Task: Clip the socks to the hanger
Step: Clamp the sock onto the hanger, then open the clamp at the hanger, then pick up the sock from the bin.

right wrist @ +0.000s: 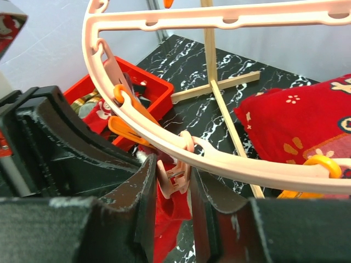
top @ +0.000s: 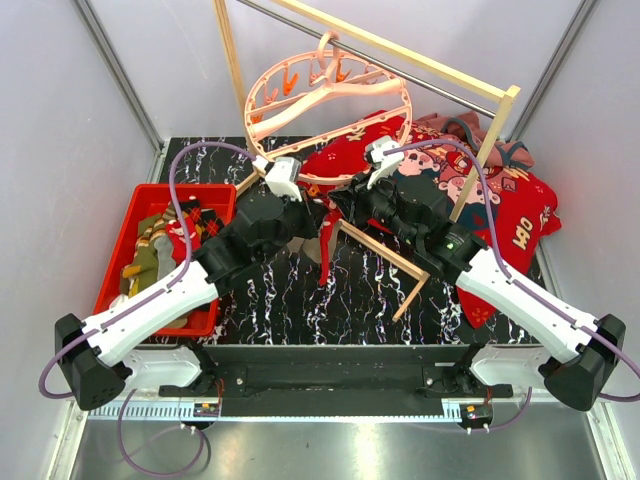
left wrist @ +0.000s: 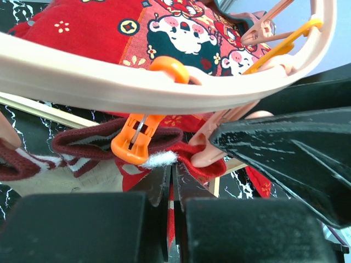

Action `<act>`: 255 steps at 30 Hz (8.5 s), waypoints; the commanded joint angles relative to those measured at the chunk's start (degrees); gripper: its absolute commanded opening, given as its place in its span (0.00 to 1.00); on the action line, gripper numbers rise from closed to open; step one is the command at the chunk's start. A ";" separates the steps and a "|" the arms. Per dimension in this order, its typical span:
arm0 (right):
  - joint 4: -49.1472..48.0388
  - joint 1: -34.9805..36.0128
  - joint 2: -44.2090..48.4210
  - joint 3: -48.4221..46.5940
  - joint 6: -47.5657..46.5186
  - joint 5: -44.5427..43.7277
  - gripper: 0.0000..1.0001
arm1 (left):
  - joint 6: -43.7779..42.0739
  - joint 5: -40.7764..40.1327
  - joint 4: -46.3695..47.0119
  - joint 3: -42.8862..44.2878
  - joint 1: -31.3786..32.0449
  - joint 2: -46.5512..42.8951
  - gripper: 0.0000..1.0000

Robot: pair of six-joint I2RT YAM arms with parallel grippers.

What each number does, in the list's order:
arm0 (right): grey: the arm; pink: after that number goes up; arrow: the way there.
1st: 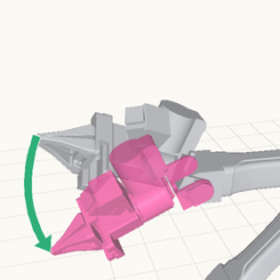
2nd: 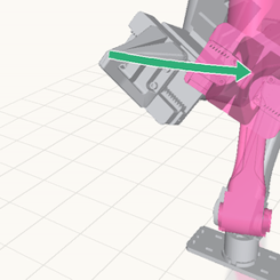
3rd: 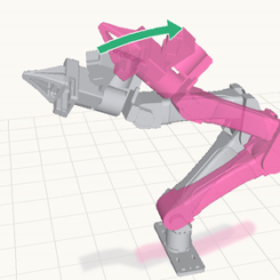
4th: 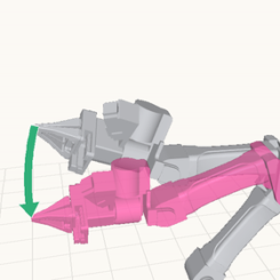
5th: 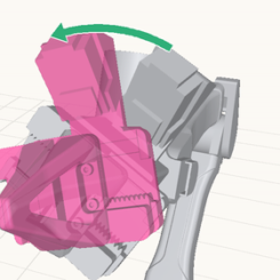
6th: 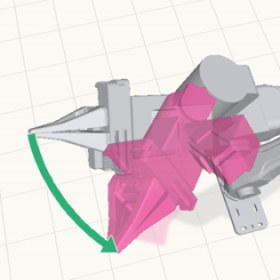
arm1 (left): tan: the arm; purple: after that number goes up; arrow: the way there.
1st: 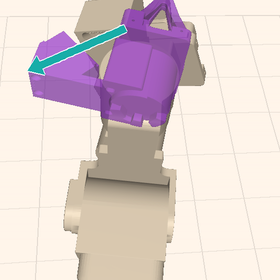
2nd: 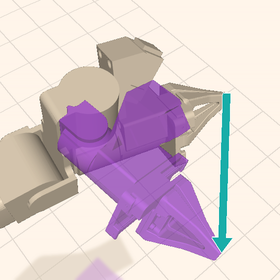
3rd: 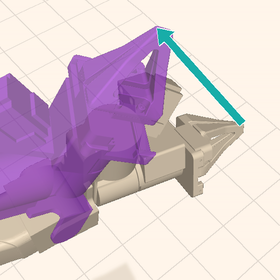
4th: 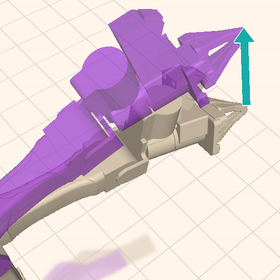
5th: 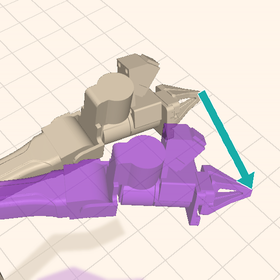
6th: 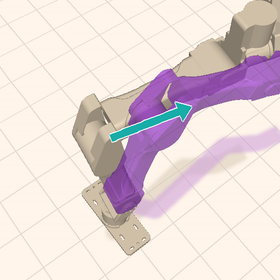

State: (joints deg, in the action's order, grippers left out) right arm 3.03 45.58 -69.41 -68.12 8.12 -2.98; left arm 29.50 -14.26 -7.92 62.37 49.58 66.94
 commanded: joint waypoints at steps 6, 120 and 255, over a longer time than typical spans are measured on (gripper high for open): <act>0.49 -0.41 0.24 0.35 -1.17 -6.59 0.00 | -1.37 -0.50 2.12 1.36 0.43 -2.60 0.00; -4.43 -6.29 3.75 1.50 -14.01 8.96 0.50 | -9.89 -4.90 8.01 -6.73 -8.98 -7.35 0.29; -2.32 -6.29 0.94 2.55 10.42 3.33 0.00 | -23.17 11.95 -18.19 6.27 -45.20 -13.05 0.00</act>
State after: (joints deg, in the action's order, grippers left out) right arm 1.08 39.68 -68.47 -64.73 19.07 0.51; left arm 8.69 -10.13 -30.87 68.12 0.82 58.39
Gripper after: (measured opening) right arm 0.348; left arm 0.009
